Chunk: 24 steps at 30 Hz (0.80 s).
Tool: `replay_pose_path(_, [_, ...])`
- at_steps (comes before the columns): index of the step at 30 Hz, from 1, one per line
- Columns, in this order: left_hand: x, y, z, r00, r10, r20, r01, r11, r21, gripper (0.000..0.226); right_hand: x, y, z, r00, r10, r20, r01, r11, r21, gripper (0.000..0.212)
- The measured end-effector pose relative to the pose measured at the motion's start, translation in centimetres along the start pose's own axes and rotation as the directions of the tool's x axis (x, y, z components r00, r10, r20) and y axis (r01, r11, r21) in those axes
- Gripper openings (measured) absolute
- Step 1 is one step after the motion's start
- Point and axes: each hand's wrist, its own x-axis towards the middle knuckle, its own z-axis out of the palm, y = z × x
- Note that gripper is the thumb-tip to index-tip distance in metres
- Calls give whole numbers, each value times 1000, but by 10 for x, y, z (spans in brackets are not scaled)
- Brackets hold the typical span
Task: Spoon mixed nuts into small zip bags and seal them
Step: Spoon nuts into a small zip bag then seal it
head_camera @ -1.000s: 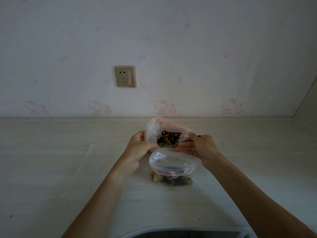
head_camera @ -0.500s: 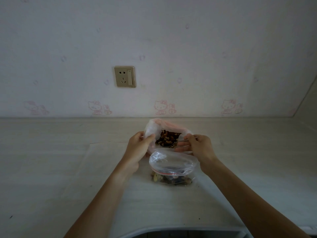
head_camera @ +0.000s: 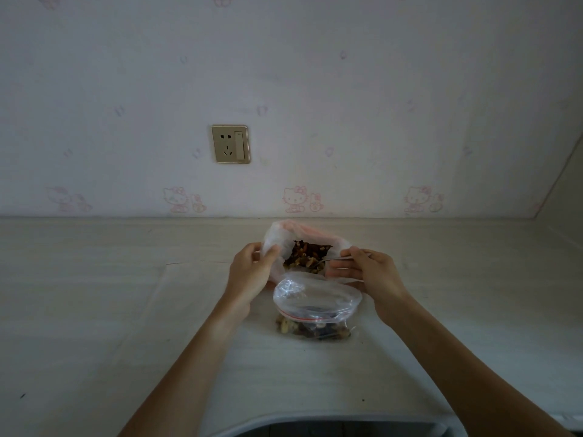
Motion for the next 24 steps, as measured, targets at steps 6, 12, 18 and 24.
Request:
replay_pose_path(6, [-8,1,-10,979,158,-127,-122,960,253,48,-7,-17,-4,999,15,40,-17,999,45,32])
replay_pose_path(12, [-32,9,-15,896,428,-117,-362,857,367,18,-19,-35,-18,996,-28,88,23,998,61,33])
replay_pose_path(18, [-49,6,-11,931,339,136,-361,799,480,36,-45,-40,-39,991,-66,118,61,997,42,34])
replay_pose_path(24, [-55,5,-12,908,363,208,-418,793,443,19,-66,-35,-50,987,-75,144,90,991,-102,36])
